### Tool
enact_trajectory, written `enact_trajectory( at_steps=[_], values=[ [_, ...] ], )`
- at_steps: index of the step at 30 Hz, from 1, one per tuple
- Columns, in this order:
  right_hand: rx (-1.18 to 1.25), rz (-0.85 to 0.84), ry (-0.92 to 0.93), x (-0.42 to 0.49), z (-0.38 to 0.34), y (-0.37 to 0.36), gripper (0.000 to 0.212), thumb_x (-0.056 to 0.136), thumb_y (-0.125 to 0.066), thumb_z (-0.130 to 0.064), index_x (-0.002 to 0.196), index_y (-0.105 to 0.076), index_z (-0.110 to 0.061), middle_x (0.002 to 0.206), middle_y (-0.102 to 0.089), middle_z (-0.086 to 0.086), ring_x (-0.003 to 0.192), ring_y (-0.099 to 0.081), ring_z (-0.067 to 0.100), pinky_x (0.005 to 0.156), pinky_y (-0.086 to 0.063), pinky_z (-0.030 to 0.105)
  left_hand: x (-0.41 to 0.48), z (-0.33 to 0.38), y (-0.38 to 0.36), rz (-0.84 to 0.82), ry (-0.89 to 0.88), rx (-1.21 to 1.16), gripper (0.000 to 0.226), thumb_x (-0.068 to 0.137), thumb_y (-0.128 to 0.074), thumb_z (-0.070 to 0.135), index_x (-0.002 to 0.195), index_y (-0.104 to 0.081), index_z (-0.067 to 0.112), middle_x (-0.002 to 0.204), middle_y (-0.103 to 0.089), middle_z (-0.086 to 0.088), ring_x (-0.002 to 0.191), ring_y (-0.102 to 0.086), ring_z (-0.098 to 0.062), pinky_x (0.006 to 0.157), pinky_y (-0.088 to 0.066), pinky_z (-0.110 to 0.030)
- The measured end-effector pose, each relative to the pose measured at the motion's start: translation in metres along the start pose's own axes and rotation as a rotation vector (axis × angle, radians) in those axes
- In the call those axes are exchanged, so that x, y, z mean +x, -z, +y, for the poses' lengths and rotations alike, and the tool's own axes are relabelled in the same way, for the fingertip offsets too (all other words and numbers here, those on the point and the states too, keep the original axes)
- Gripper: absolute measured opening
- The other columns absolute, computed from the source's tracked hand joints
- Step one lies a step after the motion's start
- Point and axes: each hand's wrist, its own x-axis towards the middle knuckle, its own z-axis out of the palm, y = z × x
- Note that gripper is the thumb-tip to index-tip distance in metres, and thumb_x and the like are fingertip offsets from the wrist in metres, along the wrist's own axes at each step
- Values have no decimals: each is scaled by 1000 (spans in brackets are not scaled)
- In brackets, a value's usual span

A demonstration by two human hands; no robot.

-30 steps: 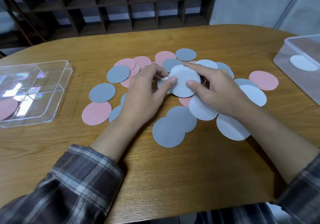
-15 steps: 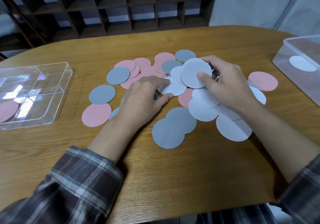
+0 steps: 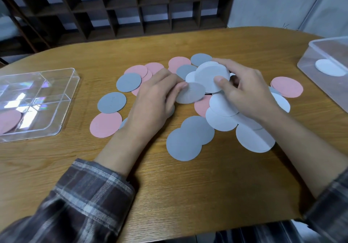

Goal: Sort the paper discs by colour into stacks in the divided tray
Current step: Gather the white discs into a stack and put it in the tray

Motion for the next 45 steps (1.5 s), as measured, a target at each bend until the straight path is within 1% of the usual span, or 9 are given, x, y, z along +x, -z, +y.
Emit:
enact_trajectory(
  at_steps=[5, 9, 13, 17, 19, 22, 29, 38, 45],
  values=[
    [63, -83, 5, -4, -6, -3, 44, 106, -51, -17, 145, -56, -35, 77, -63, 4, 74, -58, 23, 68, -42, 31, -2, 6, -2, 4, 101, -95, 12, 103, -61, 13, 98, -69, 5, 86, -71, 0, 77, -64, -16, 72, -53, -35],
    [111, -144, 16, -6, -7, -4, 43, 108, -43, -20, 146, -55, -34, 70, -62, -3, 73, -60, 14, 74, -48, 39, -3, 12, -6, 11, 260, -185, 12, 93, -71, 11, 105, -71, 11, 78, -72, 3, 74, -69, -12, 70, -57, -25],
    [62, -177, 48, -8, -11, -5, 41, 109, -46, -27, 149, -53, -27, 85, -60, -37, 82, -59, 1, 73, -40, 14, -3, 13, -7, -12, 315, -217, 35, 91, -74, 14, 125, -71, 18, 75, -75, 7, 71, -72, -10, 74, -58, -19],
    [-86, -171, 89, -7, -13, -8, 51, 105, -56, -32, 154, -46, -25, 126, -63, -14, 100, -59, 8, 79, -40, 11, -4, 12, -9, -3, 303, -184, 29, 93, -75, 19, 122, -77, 20, 75, -74, 7, 71, -69, -10, 73, -57, -20],
    [-95, -160, 115, -8, -12, -9, 46, 103, -59, -29, 149, -52, -24, 123, -66, -7, 96, -61, 13, 80, -45, 20, -4, 13, -9, 5, 267, -137, 29, 93, -75, 22, 122, -78, 20, 76, -73, 9, 70, -66, -11, 72, -54, -19],
    [-88, -131, 133, -7, -10, -10, 31, 101, -62, -25, 132, -61, -21, 110, -69, -5, 85, -60, 9, 74, -48, 27, -3, 8, -9, -1, 227, -68, 30, 93, -75, 31, 122, -78, 24, 86, -70, 7, 73, -63, -9, 74, -52, -25],
    [-22, -45, 59, -4, -4, -6, 23, 99, -64, -25, 121, -64, -22, 95, -65, -11, 73, -55, 3, 63, -36, 10, -6, -1, -8, -270, 240, 77, 41, 93, -75, 42, 127, -73, 19, 140, -66, 3, 126, -60, -19, 99, -51, -36],
    [-41, 14, 57, -3, -6, -5, 26, 97, -66, -25, 123, -64, -20, 97, -66, -12, 73, -56, 0, 64, -37, 8, -6, -11, -6, -263, 258, 58, 43, 93, -59, 63, 107, -77, 28, 100, -76, 9, 93, -66, -15, 77, -55, -43],
    [-36, 32, 60, -2, -3, -1, 34, 101, -61, -24, 134, -59, -24, 109, -65, -12, 80, -55, -5, 71, -38, 11, -5, -2, -2, -195, 175, 108, 45, 105, -44, 54, 89, -67, 19, 69, -61, 3, 73, -53, -21, 66, -45, -44]
  ],
)
